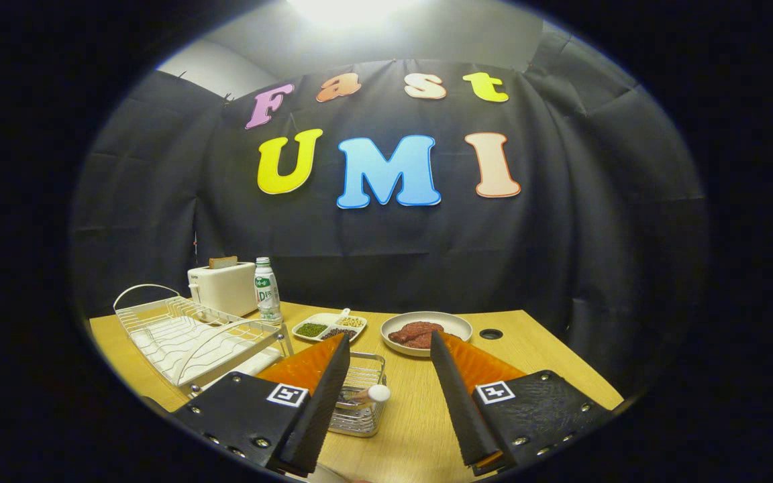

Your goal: Take the plate from the dish rack, then take the spoon from the basket and place it into the plate.

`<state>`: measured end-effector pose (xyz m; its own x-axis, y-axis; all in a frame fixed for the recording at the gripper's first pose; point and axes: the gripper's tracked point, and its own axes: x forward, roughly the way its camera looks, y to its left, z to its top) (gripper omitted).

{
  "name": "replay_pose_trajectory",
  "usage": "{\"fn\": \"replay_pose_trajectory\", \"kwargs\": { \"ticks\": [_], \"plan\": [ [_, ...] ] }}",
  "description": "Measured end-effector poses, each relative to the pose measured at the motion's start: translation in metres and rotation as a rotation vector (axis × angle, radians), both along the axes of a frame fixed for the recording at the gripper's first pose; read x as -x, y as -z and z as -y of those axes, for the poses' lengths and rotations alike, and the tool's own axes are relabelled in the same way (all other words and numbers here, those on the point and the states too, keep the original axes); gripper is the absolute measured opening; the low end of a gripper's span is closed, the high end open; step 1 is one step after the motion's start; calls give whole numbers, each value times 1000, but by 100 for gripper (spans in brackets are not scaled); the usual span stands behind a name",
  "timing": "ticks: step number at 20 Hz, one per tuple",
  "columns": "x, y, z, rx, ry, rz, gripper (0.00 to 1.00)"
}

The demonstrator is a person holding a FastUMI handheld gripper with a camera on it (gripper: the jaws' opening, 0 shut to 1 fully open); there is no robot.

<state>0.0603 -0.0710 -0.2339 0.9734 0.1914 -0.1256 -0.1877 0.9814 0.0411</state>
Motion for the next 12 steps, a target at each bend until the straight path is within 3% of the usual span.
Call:
{"fn": "replay_pose_trajectory", "kwargs": {
  "ticks": [1,3,5,9,12],
  "plan": [
    [-8,8,-3,-16,-5,-12,76],
    [-10,18,-12,-24,-41,-50,59],
    [-12,16,-20,-32,-56,-57,26],
    [-6,2,-22,-46,-51,-75,11],
    [5,-20,-19,-56,-41,-87,11]
  ]
}}
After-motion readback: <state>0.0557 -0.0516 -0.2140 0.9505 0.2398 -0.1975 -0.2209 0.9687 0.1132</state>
